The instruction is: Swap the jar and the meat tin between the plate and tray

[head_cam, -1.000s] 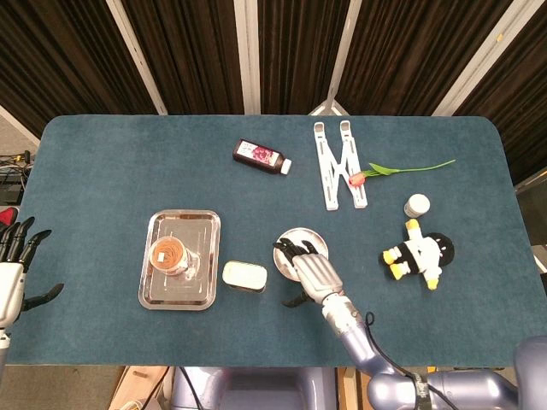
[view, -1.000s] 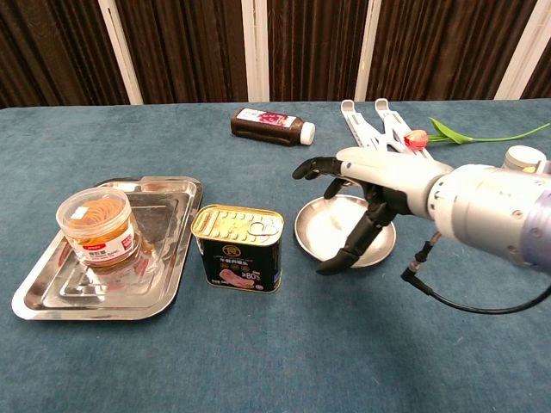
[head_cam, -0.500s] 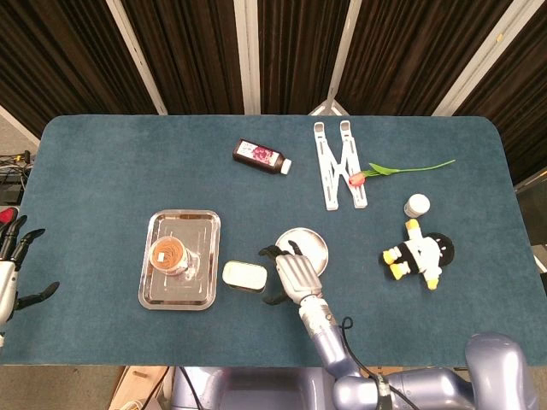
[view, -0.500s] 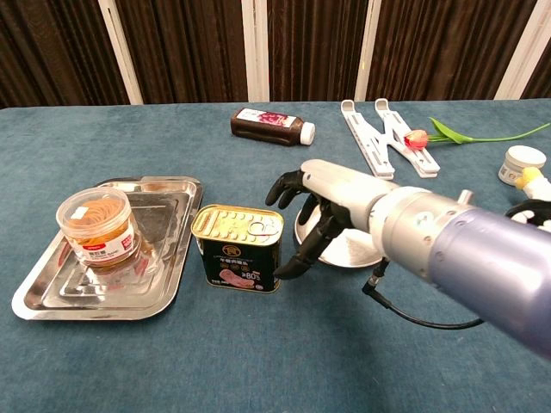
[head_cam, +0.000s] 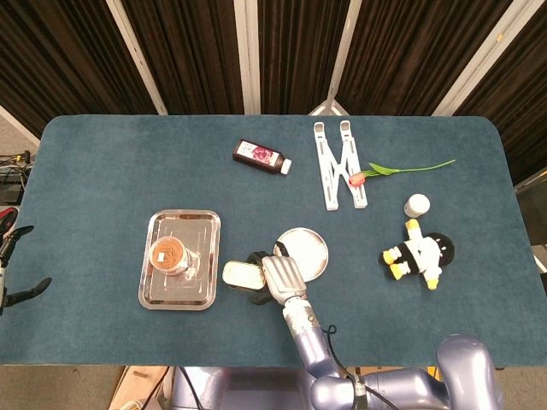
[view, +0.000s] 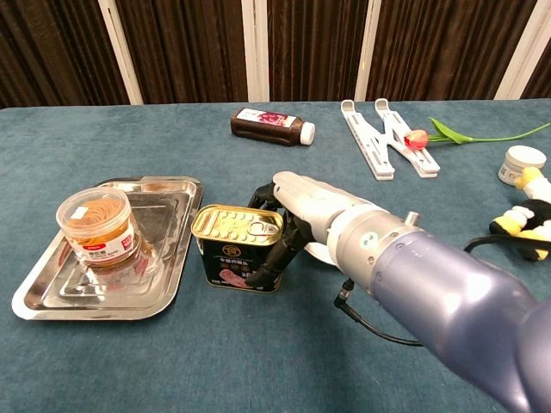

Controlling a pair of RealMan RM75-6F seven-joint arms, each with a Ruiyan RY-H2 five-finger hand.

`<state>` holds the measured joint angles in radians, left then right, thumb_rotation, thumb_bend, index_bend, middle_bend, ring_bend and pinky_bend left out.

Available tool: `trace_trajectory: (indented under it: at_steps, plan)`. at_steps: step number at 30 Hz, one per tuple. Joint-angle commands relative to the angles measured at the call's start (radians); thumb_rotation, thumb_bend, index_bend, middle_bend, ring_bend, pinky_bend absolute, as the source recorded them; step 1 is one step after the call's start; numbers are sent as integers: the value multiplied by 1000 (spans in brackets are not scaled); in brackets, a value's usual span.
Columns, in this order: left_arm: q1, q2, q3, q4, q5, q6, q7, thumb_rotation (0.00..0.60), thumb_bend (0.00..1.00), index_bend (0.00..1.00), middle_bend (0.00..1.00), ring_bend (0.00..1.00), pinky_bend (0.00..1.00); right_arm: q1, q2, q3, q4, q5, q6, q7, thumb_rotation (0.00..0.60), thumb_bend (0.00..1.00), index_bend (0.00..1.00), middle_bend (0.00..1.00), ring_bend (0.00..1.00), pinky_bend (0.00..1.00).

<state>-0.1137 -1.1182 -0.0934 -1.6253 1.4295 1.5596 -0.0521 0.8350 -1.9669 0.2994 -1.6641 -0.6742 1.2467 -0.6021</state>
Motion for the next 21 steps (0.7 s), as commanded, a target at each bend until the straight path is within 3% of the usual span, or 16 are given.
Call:
trace_trajectory:
  at_steps: [1, 11, 21]
  plan:
    - [1, 1, -3, 0, -1, -3, -10, 600, 163, 218, 19, 0, 0, 3, -19, 14, 22, -2, -7, 12, 600, 0, 401, 384, 432, 48]
    - [3, 4, -14, 0, -12, -14, -29, 600, 164, 230, 19, 0, 0, -14, -53, 55, 88, -17, 17, 46, 600, 50, 600, 468, 488, 65]
    - [7, 2, -22, -6, -19, -17, -28, 600, 164, 249, 19, 0, 0, -65, 13, 71, 29, 19, -5, 73, 600, 120, 645, 474, 489, 65]
